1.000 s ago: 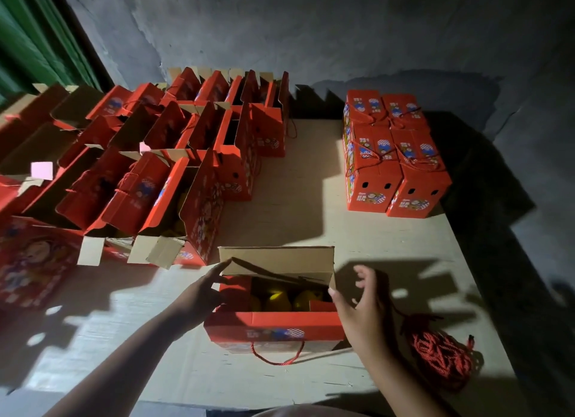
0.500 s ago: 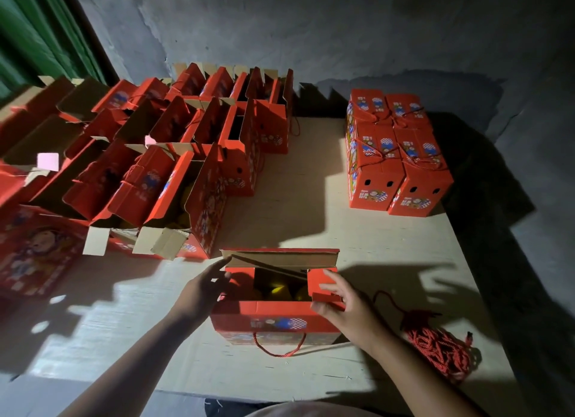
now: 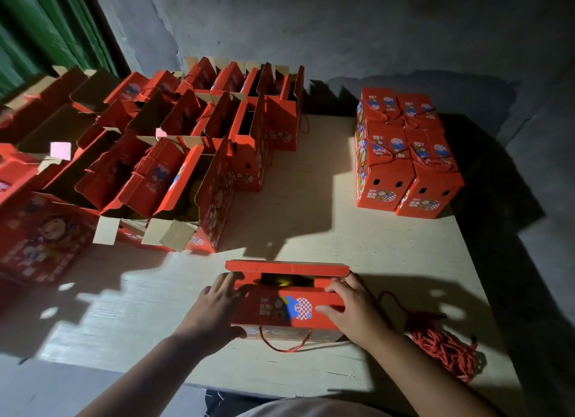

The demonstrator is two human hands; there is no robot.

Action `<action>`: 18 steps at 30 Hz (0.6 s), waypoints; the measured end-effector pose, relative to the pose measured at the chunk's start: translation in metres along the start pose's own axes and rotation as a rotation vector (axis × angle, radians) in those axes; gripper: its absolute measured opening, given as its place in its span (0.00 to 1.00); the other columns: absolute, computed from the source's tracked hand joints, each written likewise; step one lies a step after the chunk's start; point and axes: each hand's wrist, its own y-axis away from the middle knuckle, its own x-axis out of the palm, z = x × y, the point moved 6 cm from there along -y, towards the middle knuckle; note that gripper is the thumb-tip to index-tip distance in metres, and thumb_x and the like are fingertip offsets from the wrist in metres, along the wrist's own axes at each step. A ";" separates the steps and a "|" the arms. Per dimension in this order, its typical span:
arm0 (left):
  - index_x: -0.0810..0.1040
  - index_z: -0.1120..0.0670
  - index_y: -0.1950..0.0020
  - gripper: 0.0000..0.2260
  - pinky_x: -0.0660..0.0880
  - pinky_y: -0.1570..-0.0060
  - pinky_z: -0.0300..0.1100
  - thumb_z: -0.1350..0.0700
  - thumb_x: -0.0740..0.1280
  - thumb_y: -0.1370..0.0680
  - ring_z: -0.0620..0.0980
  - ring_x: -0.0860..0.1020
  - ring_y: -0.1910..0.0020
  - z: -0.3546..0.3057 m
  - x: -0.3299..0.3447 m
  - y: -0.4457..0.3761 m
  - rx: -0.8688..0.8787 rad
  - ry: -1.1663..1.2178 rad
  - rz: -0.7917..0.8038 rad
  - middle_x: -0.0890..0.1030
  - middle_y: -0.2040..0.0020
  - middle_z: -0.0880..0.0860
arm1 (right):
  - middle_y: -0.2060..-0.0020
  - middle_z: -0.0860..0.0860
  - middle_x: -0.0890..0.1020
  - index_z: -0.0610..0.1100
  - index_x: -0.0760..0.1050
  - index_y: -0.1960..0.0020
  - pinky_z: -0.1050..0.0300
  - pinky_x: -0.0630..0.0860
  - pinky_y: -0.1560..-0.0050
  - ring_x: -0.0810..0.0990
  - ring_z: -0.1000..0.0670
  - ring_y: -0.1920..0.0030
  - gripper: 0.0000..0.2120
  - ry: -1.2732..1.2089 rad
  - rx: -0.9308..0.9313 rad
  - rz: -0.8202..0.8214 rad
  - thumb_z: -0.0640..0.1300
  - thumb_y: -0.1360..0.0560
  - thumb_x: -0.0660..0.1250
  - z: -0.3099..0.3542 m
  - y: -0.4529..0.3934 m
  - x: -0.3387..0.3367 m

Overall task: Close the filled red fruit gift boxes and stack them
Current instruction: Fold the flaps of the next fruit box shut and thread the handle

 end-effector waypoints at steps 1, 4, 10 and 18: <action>0.63 0.44 0.18 0.45 0.72 0.30 0.52 0.37 0.78 0.31 0.53 0.62 0.24 -0.004 0.003 0.000 -0.010 -0.015 0.008 0.60 0.21 0.49 | 0.38 0.59 0.71 0.53 0.78 0.40 0.64 0.71 0.42 0.73 0.58 0.42 0.27 0.007 0.017 0.072 0.65 0.32 0.78 -0.001 0.004 0.002; 0.61 0.47 0.17 0.43 0.73 0.33 0.53 0.42 0.78 0.28 0.55 0.64 0.24 -0.010 0.004 -0.004 -0.026 0.006 -0.003 0.63 0.21 0.49 | 0.33 0.59 0.68 0.53 0.72 0.28 0.70 0.63 0.38 0.65 0.62 0.39 0.41 0.052 -0.018 0.177 0.68 0.35 0.79 0.003 0.014 0.005; 0.63 0.43 0.20 0.41 0.75 0.36 0.51 0.40 0.76 0.29 0.52 0.68 0.28 -0.005 0.003 -0.008 0.001 0.000 -0.020 0.69 0.26 0.45 | 0.33 0.59 0.72 0.53 0.72 0.27 0.62 0.67 0.33 0.68 0.57 0.35 0.40 0.100 -0.048 0.135 0.67 0.34 0.79 0.011 0.016 -0.003; 0.73 0.47 0.25 0.36 0.79 0.40 0.50 0.47 0.81 0.31 0.54 0.79 0.36 -0.009 0.006 0.005 -0.020 0.124 -0.090 0.77 0.31 0.47 | 0.29 0.61 0.74 0.59 0.66 0.23 0.57 0.69 0.28 0.71 0.54 0.30 0.40 0.188 -0.048 0.134 0.76 0.31 0.66 0.007 0.022 -0.003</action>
